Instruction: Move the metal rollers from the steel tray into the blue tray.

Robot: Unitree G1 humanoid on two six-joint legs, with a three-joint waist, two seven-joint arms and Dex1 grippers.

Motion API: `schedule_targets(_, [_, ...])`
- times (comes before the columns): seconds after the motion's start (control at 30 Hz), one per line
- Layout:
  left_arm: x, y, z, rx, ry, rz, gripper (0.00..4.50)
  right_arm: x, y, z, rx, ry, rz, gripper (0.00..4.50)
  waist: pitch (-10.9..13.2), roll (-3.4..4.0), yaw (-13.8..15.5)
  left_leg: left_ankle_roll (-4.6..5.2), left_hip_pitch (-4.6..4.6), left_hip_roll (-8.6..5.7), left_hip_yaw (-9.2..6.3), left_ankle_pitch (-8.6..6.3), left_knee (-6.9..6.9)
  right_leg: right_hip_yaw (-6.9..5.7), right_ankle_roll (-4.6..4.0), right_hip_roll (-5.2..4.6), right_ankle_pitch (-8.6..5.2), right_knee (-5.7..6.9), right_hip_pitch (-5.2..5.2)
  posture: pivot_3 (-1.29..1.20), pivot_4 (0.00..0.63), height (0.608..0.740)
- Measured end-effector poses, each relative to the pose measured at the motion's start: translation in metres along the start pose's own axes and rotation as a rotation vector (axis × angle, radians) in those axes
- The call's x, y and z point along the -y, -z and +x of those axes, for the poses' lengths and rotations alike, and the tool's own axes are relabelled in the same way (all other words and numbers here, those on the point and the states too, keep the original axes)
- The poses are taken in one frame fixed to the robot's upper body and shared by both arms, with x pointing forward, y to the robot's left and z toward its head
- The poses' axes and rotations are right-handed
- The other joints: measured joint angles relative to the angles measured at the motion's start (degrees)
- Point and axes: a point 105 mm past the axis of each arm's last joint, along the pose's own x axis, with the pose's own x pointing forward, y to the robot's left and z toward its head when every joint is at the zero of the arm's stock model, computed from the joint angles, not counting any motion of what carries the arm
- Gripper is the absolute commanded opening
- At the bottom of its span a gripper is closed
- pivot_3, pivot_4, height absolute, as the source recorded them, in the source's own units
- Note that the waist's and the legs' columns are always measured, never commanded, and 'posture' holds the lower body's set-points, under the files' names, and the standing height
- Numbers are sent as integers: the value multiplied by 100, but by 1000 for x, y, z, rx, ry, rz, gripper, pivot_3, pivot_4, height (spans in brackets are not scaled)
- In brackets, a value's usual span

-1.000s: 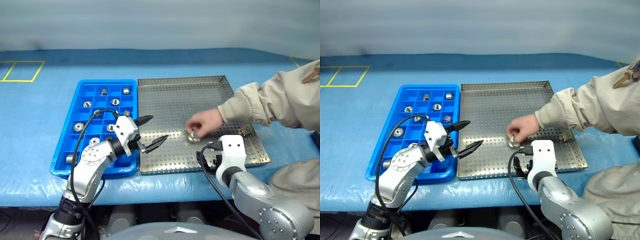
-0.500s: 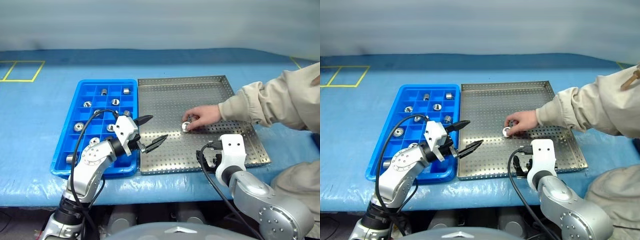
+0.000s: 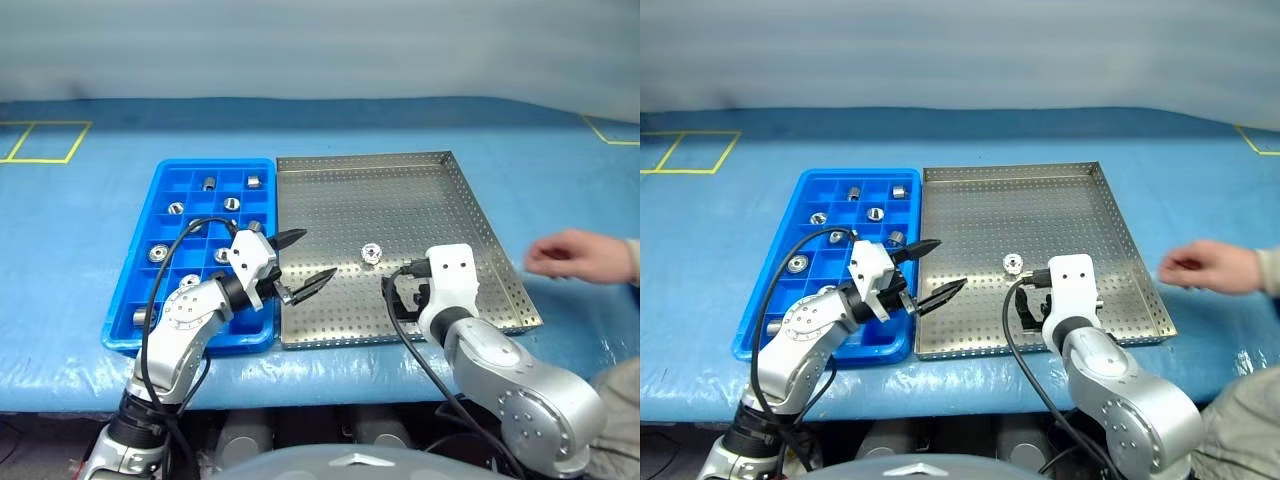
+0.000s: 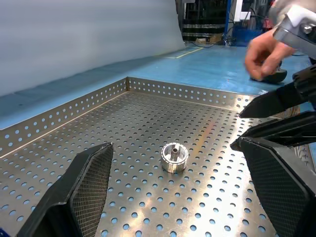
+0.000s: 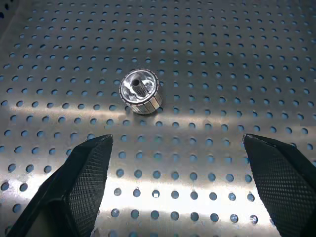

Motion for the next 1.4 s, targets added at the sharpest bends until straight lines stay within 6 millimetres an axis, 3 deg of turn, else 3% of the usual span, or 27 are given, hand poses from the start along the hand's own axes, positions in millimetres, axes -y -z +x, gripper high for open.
schedule_targets(0.6, [-2, 3, -2, -8, -37, -10, 4500, -5, -25, 73, 209, 18, -3, 4460, 1, 0, 91, 2, 3, -4, 2, 1, 0, 0, 23, 3, 24, 1, 3, 106, 150, 740])
schedule_targets(0.9, [-1, 4, -3, -10, -49, -15, 4500, -15, -14, 91, 221, -29, 36, 4460, 1, 0, 110, 2, 3, -2, 2, 1, -2, 0, 9, 2, 33, 2, 3, 114, 150, 740])
schedule_targets(1.1, [-1, 3, -3, -5, -55, -11, 4500, -21, 7, 96, 177, -60, 72, 4460, 1, 0, 134, 2, 4, 0, 3, 1, 0, 0, 8, 1, 35, 2, 4, 114, 150, 740])
schedule_targets(1.23, [-1, 3, -3, -4, -57, -12, 4500, -21, 16, 96, 170, -64, 83, 3643, 0, 1, 155, 2, 5, 1, 3, 1, 0, 0, 8, 1, 34, 2, 4, 115, 150, 740])
schedule_targets(1.4, [-1, 3, -3, -4, -64, -13, 4500, -19, 20, 92, 170, -61, 74, 2000, 0, 1, 170, 2, 8, 1, 2, 1, -1, 0, 8, 1, 33, 3, 6, 136, 150, 740])
